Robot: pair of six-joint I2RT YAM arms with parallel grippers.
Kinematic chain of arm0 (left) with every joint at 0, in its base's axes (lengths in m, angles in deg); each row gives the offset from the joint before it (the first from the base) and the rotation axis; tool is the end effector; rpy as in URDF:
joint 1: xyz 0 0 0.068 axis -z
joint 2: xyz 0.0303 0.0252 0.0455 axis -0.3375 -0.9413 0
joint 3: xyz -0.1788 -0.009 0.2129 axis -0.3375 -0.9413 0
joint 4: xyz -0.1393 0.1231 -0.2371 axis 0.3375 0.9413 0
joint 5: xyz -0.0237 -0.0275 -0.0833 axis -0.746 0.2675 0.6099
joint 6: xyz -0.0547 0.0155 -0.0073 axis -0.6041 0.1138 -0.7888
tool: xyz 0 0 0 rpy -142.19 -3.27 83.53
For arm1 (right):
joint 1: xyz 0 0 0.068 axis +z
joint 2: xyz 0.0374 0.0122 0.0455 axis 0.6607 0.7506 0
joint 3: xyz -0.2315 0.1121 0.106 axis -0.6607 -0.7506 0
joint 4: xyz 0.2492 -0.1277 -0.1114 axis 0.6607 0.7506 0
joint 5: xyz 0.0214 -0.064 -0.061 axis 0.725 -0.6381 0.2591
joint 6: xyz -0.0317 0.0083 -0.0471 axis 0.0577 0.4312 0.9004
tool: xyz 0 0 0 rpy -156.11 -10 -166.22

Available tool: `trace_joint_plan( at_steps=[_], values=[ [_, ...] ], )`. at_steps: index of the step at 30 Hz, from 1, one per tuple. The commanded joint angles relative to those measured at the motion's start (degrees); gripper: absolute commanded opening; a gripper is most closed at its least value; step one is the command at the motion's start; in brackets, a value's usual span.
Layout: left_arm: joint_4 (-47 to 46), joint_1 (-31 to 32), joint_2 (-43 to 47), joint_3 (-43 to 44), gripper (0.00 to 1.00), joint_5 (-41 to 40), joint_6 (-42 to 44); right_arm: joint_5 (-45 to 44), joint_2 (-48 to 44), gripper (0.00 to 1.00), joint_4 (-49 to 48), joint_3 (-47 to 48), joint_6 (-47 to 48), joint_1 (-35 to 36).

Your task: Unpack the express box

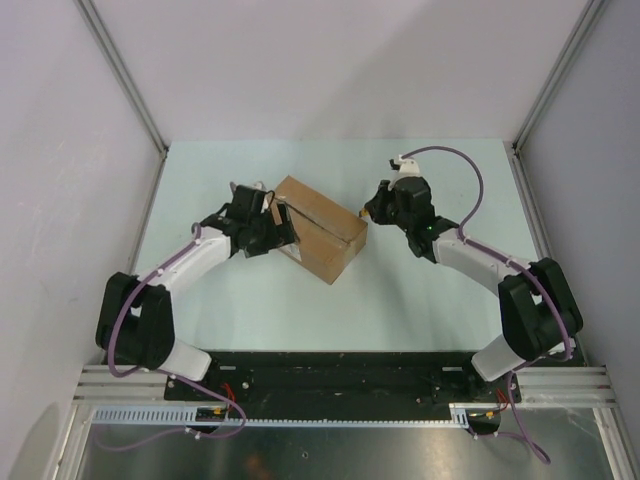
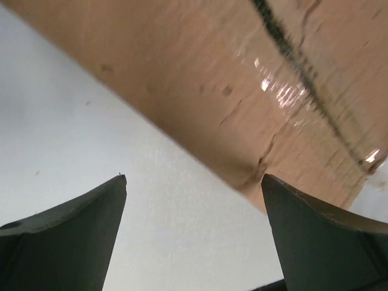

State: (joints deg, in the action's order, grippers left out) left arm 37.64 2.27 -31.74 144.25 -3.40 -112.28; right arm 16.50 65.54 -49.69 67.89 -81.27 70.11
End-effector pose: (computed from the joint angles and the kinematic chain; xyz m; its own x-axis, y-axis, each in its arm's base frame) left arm 0.3203 -0.1308 0.2217 -0.8315 -0.2787 -0.4806 -0.0959 0.9241 -0.3700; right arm 0.3481 0.1871 0.2382 -0.4679 0.1541 -0.8702 -0.2618 0.9163 0.3030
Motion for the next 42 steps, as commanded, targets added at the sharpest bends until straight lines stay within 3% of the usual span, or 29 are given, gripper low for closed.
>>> trace_joint_plan(
  at_steps=[1, 13, 21, 24, 28, 33, 40, 42],
  values=[
    [-18.03, -2.66, -0.1, -0.83, 0.98, 10.32, -3.91, 7.7, -0.35, 0.0, 0.63, 2.31, 3.35, 0.51],
    [-19.36, -7.84, -12.04, 6.9, 0.97, 17.61, -1.1, 10.34, -6.33, 0.0, 15.75, 2.4, 5.63, 7.8],
    [-19.27, -9.43, -17.16, 11.22, 0.98, 19.38, 6.46, 6.56, -7.91, 0.0, 17.17, 2.4, 8.44, 11.06],
    [-19.18, -10.04, -14.0, 8.24, 0.99, 17.37, 7.34, 5.15, -9.22, 0.0, 16.38, 2.49, 9.32, 11.59],
    [-18.04, -10.22, -6.19, 2.53, 1.0, 13.68, 8.04, -3.34, -10.81, 0.0, 17.52, 2.75, 9.76, 12.64],
    [-17.16, -10.13, 5.23, -6.87, 1.0, 17.0, 5.68, -12.6, -13.97, 0.0, 17.44, 3.45, 17.22, 16.07],
    [-17.16, -9.08, 13.51, -16.45, 0.98, 24.03, 1.98, 2.65, -17.06, 0.0, 14.36, 3.72, 31.02, 20.81],
    [-17.16, -8.38, 13.78, -17.52, 0.95, 25.52, 0.58, -0.36, -16.26, 0.0, 13.13, 3.72, 31.91, 21.78]
  ],
)
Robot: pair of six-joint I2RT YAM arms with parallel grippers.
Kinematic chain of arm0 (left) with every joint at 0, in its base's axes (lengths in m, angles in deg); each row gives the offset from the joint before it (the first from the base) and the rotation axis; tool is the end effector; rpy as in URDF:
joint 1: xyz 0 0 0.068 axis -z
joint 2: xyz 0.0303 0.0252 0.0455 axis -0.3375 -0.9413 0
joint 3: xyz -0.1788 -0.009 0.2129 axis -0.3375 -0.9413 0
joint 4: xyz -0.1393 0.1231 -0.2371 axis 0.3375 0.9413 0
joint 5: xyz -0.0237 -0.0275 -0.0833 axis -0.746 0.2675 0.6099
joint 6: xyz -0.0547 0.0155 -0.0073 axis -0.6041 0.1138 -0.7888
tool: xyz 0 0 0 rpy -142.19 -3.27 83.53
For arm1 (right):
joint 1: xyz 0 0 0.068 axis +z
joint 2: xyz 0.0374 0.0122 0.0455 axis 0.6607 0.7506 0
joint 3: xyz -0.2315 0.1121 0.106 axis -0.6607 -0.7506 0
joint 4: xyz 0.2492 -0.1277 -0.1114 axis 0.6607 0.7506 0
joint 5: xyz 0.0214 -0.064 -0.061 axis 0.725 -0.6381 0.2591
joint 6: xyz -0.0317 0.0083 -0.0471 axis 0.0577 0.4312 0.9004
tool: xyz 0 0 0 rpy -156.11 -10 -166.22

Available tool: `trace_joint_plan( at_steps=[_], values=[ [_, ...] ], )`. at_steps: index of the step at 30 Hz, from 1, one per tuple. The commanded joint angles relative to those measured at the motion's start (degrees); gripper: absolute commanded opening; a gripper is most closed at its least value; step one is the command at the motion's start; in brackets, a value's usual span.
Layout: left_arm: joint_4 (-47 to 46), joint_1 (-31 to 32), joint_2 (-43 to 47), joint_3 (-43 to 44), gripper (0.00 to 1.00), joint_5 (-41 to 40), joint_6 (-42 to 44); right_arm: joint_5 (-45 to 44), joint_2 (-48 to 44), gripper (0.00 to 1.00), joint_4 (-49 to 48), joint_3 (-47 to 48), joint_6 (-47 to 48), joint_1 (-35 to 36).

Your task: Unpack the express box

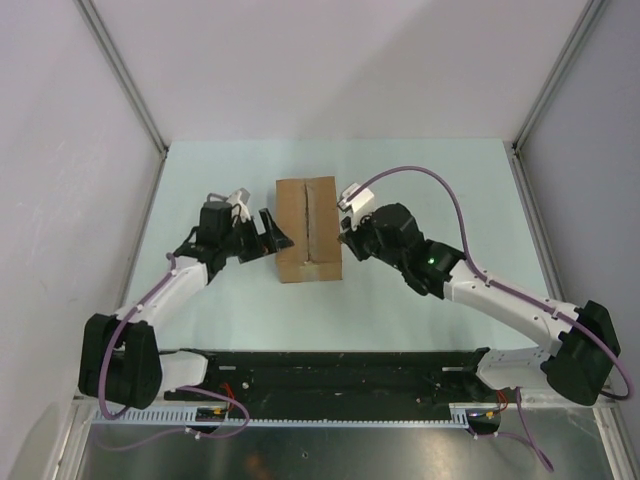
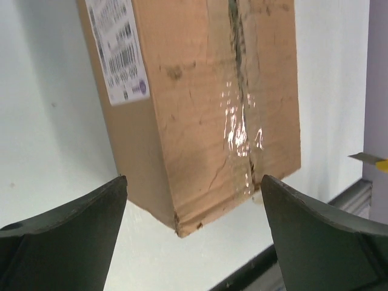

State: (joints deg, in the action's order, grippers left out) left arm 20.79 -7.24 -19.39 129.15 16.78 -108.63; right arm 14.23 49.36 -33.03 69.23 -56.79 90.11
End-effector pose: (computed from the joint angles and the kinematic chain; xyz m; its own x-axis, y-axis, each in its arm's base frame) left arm 0.2930 -0.0805 0.2173 -0.7748 -0.3180 -0.5464 0.1045 0.7879 -0.6068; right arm 0.2267 0.2510 0.3151 -0.2088 -0.3247 -0.9225 -0.6853 0.7216 -0.0988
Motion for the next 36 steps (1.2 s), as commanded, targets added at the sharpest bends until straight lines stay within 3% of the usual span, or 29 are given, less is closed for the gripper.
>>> trace_joint_plan(
  at_steps=[1, 9, 19, 24, 30, 34, 36],
  values=[
    [-0.31, 1.31, 2.13, -3.29, 0.95, 6.4, -3.86, 0.93, 0.0, 0.0, -3.96, 2.47, 7.35, 2.13],
    [-0.39, 6.14, 5.92, -7.34, 0.95, 1.41, -2.72, -0.75, 1.49, 0.0, -6.43, 2.82, 3.22, 2.22],
    [-0.22, 6.41, 0.82, -4.18, 0.7, -12.38, -3.95, -1.19, 3.25, 0.0, -9.07, 3.26, 2.42, 2.66],
    [0.48, 4.48, 1.0, -4.0, 0.69, -17.84, -3.52, -1.19, 3.95, 0.0, -9.94, 3.35, 2.42, 3.28],
    [0.83, -1.41, 0.55, -1.72, 0.75, -15.66, -1.41, -0.23, 6.85, 0.0, -13.28, 4.05, 4.09, 4.95],
    [0.75, -1.86, 3.27, -0.22, 0.95, -13.28, 0.08, 1.0, 9.4, 0.0, -16.17, 5.98, 6.81, 6.09],
    [0.49, -1.86, 4.42, 0.22, 0.98, -13.27, 1.05, 2.41, 11.15, 0.0, -17.41, 7.04, 7.69, 6.62]
  ],
)
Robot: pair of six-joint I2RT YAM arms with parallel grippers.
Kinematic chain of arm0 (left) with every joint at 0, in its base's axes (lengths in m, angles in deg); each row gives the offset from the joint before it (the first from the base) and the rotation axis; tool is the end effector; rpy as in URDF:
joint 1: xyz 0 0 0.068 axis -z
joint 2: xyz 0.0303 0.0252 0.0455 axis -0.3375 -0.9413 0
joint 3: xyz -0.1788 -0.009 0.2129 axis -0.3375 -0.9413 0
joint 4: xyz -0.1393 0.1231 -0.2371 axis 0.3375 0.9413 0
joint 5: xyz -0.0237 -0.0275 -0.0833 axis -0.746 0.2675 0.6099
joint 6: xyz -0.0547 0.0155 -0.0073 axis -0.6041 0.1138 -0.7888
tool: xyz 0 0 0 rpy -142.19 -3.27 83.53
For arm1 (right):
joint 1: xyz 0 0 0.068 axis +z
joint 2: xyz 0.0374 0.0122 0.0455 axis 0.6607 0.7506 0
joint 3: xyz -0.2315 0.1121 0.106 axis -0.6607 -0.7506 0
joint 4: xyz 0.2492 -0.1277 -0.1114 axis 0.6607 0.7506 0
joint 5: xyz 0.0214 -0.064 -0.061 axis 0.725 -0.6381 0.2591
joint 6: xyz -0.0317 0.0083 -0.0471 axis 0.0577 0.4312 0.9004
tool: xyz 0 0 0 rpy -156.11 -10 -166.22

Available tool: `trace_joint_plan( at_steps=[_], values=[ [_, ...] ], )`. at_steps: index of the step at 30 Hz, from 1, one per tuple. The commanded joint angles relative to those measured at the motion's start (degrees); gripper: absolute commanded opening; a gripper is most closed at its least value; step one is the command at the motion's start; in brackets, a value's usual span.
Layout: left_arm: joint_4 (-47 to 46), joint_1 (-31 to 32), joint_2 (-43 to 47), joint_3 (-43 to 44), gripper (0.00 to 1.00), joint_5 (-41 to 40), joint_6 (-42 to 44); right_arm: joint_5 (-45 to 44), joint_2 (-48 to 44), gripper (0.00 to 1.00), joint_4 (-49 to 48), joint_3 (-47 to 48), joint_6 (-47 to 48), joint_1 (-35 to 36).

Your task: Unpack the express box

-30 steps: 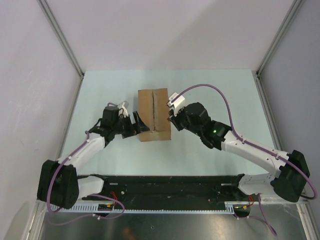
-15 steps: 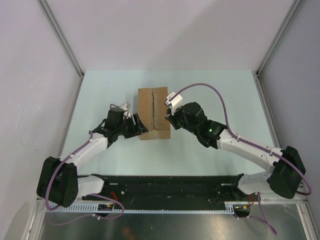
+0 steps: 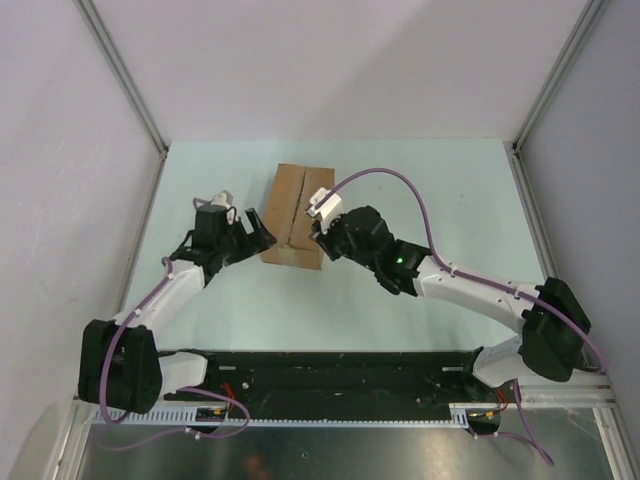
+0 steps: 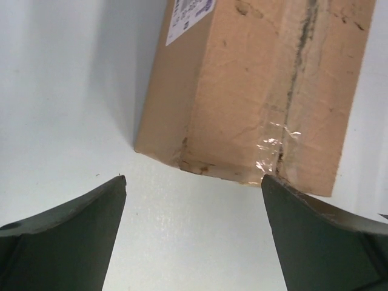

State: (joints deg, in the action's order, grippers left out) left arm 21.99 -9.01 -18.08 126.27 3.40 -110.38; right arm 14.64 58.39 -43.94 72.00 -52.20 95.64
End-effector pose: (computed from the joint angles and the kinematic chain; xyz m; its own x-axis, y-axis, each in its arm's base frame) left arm 0.2874 -0.0606 0.2017 -0.7076 -0.4117 -0.5744 -0.1019 0.8637 -0.4936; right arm 0.2254 0.3055 0.3015 -0.0713 -0.3326 -0.9404 -0.7599 0.6288 -0.1648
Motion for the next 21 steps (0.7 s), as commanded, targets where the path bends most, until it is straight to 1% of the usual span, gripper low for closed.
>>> trace_joint_plan(
  at_steps=[1, 7, 9, 10, 15, 20, 21],
  values=[
    [-0.89, -0.09, 3.11, 3.28, 1.0, -0.42, 3.15, 2.61, 2.66, 0.0, -7.64, 4.62, 3.45, 1.18],
    [-1.86, -0.61, -1.1, 5.47, 0.99, -0.16, 1.67, 8.32, 7.05, 0.0, -8.18, 7.95, 7.93, 2.75],
    [-1.86, -1.05, -3.99, 6.52, 0.98, 0.54, -0.17, 11.21, 7.58, 0.0, -7.83, 8.13, 11.09, 3.37],
    [-1.86, -1.84, -4.88, 6.88, 0.94, 1.24, -0.79, 12.01, 8.02, 0.0, -7.83, 8.13, 11.8, 3.64],
    [-1.86, -4.13, -10.07, 9.34, 0.85, 6.86, -3.08, 12.81, 9.51, 0.0, -8.35, 8.13, 15.93, 4.6],
    [-1.86, -6.94, -14.11, 10.57, 0.8, 12.92, -3.7, 11.67, 11.27, 0.0, -11.16, 8.13, 18.66, 4.87],
    [-1.86, -7.2, -14.72, 10.84, 0.78, 15.11, -3.27, 11.4, 11.88, 0.0, -11.6, 8.13, 19.36, 4.96]
  ],
)
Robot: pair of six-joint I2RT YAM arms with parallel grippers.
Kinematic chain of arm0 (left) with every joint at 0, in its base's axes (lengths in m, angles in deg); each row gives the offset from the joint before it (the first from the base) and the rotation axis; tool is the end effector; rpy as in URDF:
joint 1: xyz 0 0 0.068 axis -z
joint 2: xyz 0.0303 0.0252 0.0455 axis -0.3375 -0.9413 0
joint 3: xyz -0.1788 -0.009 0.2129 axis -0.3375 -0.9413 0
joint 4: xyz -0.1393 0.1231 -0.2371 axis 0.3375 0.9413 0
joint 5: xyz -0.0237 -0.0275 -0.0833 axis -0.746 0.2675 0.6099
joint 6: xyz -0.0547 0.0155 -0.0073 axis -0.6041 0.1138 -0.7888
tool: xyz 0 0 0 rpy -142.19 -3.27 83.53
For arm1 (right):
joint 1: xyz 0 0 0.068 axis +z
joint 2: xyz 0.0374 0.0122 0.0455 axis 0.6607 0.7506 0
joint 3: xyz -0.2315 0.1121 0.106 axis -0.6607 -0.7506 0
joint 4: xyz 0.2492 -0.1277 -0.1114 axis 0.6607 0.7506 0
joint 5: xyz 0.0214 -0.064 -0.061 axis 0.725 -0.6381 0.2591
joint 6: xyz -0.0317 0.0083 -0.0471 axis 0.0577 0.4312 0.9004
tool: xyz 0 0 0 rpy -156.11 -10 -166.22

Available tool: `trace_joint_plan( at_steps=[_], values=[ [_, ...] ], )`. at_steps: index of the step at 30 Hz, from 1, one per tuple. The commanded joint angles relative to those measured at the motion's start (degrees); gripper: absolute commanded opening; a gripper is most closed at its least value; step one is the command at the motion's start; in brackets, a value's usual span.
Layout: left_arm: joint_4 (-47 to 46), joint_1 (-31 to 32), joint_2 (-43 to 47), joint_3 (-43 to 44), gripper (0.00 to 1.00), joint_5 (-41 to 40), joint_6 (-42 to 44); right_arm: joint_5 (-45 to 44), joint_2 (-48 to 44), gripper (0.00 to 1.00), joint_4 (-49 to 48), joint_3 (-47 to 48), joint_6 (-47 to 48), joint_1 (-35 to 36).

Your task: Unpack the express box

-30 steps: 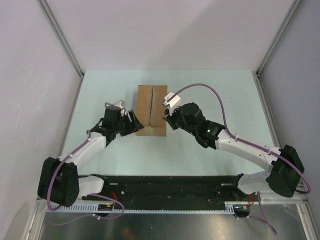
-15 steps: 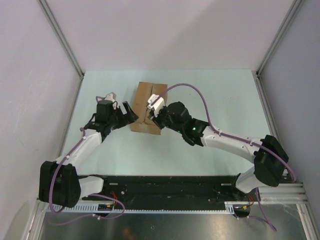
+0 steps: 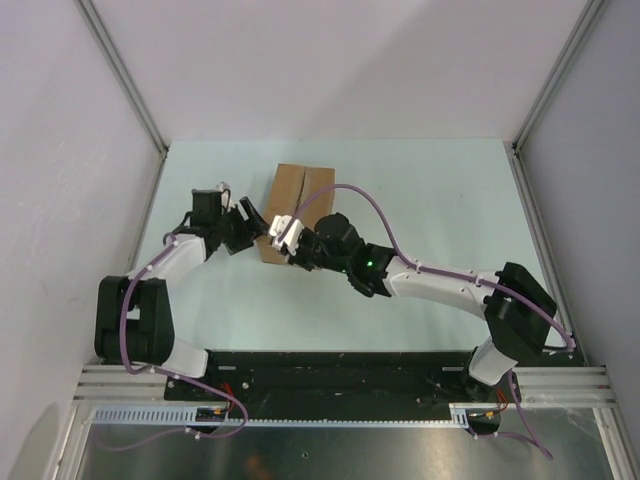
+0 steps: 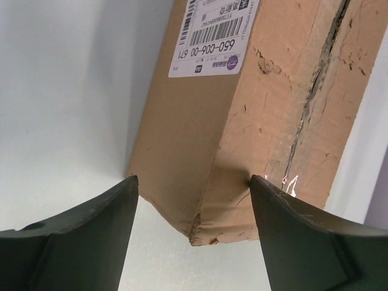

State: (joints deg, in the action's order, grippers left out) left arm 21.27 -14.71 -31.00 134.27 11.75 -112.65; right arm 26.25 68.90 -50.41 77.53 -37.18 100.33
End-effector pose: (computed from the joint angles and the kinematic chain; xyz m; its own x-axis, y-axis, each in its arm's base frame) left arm 0.3349 -0.0413 0.1870 -0.7493 -0.4858 -0.4501 -0.1717 0.7988 -0.5765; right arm 0.2160 0.3659 0.2821 0.2187 -0.3885 -0.8951 -0.8816 0.3146 -0.3520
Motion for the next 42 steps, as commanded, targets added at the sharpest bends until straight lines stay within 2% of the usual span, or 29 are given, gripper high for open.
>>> trace_joint_plan(
  at_steps=[1, 5, 6, 10, 14, 19, 42],
  values=[
    [-1.05, -2.11, -2.25, 2.75, 0.78, 7.65, -0.99, -0.38, 1.81, 0.0, -5.49, 2.6, 6.09, 0.34],
    [-1.14, -3.96, -4.18, 2.49, 0.77, 12.66, -0.29, -1.79, 3.13, 0.0, -6.19, 2.6, 9.44, 0.43],
    [-1.05, -4.22, -4.36, 2.49, 0.8, 13.28, 0.32, -1.79, 3.31, 0.0, -6.28, 2.6, 9.97, 0.43],
    [-1.05, -4.66, -4.71, 2.49, 0.83, 13.73, 1.47, -1.61, 4.36, 0.0, -7.16, 2.6, 11.29, 0.61],
    [-0.88, -4.84, -6.47, 2.93, 0.82, 15.39, 1.47, -1.35, 5.33, 0.0, -8.12, 2.6, 12.26, 0.78],
    [-0.88, -4.84, -7.44, 2.49, 0.78, 15.05, 2.0, -1.08, 5.86, 0.0, -9.53, 2.6, 13.05, 0.78],
    [0.53, -4.84, -7.97, 2.84, 0.78, 14.25, 3.49, -0.47, 7.88, 0.0, -12.61, 2.69, 13.14, 0.78]
  ],
)
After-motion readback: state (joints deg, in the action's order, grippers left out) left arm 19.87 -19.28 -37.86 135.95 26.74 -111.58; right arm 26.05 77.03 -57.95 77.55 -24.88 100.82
